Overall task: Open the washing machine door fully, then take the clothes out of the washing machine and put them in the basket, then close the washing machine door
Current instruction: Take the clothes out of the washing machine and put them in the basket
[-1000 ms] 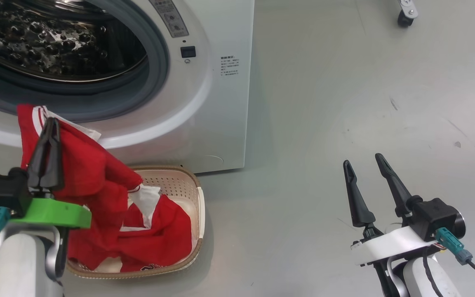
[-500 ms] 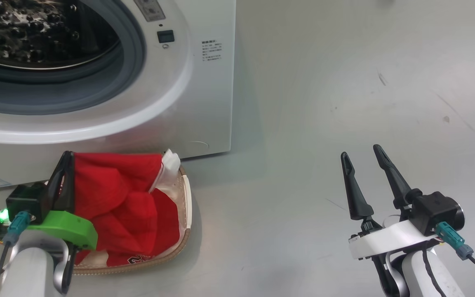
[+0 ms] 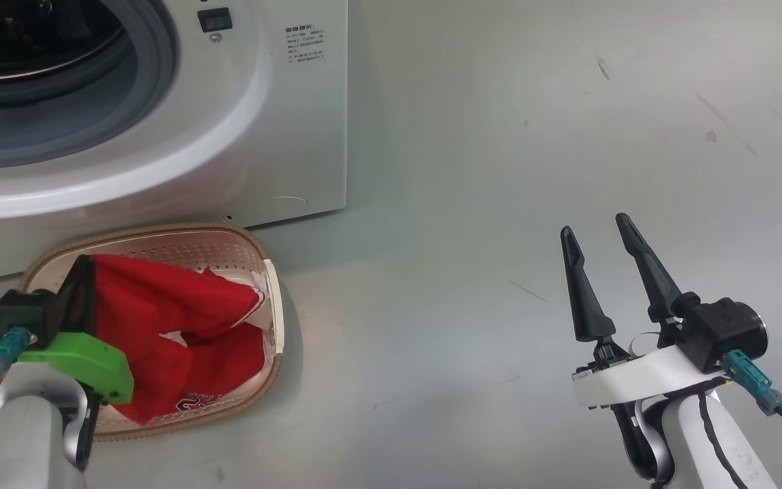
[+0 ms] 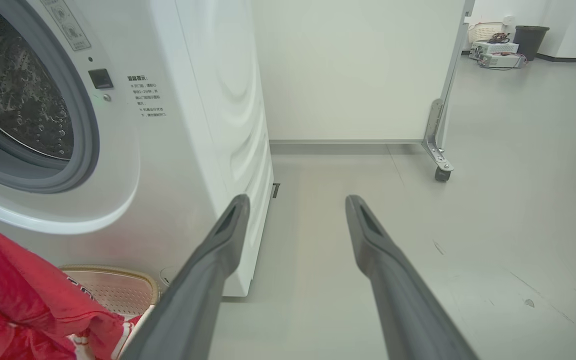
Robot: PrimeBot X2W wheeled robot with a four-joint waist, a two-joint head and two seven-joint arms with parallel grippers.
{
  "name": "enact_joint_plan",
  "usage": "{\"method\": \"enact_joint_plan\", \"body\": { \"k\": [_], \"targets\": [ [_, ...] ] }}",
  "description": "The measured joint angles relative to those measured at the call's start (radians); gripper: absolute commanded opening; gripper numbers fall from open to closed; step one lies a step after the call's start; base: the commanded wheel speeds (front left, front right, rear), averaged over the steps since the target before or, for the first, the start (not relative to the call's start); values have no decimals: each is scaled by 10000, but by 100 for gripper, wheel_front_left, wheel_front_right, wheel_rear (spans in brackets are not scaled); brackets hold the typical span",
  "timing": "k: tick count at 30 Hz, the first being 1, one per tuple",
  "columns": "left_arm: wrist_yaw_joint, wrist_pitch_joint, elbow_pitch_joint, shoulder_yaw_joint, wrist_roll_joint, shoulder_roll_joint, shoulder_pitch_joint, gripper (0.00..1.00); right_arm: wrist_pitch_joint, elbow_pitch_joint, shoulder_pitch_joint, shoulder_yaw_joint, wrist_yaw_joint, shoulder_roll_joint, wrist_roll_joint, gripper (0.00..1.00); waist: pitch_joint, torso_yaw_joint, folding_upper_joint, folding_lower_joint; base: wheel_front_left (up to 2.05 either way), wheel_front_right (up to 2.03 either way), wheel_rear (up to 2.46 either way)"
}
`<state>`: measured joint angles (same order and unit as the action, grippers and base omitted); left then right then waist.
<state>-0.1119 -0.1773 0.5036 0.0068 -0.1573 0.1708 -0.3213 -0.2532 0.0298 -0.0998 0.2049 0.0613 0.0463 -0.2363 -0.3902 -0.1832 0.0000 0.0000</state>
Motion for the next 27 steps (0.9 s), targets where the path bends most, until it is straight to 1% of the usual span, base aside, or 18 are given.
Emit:
{"method": "enact_joint_plan", "body": {
  "k": [11,17,25,27],
  "targets": [
    [-2,165,1212,238,-176,58,-1061,0,0,-192,-264,-10,-25,-8,6,100,-1018,-371,0,0,0,0,0],
    [-2,282,2017,337,-393,82,-1406,0,0,-303,-360,-132,-117,-12,121,100,-1522,-512,0,0,0,0,0],
    [27,364,3214,502,-437,92,-1676,0,0,-353,-463,-257,-125,-15,311,100,-1982,-470,0,0,0,0,0],
    [144,366,3463,575,-451,98,-1719,0,0,-372,-477,-280,-127,-17,403,100,-2022,-408,0,0,0,0,0]
  ]
}}
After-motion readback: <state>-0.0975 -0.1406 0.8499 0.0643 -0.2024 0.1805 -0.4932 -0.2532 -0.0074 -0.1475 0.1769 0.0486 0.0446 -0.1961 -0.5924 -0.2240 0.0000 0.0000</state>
